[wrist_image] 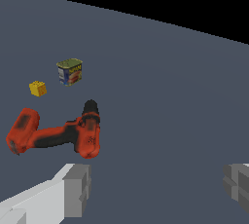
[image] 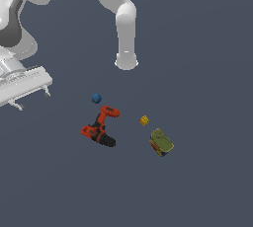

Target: Pick up a designated object from a clutter of objects.

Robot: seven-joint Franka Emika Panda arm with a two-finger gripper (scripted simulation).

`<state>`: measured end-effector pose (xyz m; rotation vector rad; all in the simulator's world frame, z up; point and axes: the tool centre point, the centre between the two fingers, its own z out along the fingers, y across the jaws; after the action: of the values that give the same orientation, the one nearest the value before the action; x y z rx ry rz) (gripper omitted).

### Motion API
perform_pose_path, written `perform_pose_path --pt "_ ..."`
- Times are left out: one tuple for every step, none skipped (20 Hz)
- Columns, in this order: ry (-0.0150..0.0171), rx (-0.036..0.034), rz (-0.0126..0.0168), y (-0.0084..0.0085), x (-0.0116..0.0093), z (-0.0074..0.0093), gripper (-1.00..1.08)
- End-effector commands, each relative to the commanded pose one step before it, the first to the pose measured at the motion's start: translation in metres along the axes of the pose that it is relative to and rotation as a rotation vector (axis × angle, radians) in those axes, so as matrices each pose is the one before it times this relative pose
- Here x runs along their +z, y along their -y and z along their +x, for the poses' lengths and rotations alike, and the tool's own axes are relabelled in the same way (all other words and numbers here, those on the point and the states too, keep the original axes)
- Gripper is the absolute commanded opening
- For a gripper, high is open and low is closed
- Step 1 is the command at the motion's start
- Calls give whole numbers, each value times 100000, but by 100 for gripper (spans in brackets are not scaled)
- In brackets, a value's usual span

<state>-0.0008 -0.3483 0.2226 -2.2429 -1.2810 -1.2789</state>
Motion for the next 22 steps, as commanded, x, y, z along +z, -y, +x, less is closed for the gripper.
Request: perform_pose_path --pt "-1662 -2213 5448 1531 4425 -2167 108" --pt "-673 -791 1978 570 1596 -682 108" --pt "-636 -757 1883 556 1516 -620 108" --pt "-598 -720 1781 537 1430 -560 108" --pt "-560 -681 1673 513 1340 -504 108" --pt "-520 -638 1558 485 1246 -451 108" --pt "-480 -593 1440 453 1149 -401 108" --pt "-438 -545 1316 419 1049 -354 108" --pt "-397 -495 1190 382 947 -310 108" --pt "-362 -454 1084 351 861 -274 108" --pt "-318 -400 955 310 757 -234 108" --pt "-278 -351 834 272 661 -200 108" --pt "-246 -312 734 241 580 -172 108" --pt "-211 -268 628 207 496 -144 108" --pt "-169 -214 505 166 399 -114 108" --pt "-120 -151 367 119 291 -81 108" --pt "-68 -84 213 71 172 -50 108" --pt "-31 -41 83 29 64 -19 108" --pt "0 0 0 0 -16 -11 108" --pt "0 0 0 -2 0 5 108" --pt "0 0 0 11 33 5 108" --pt "6 69 207 32 191 -41 108"
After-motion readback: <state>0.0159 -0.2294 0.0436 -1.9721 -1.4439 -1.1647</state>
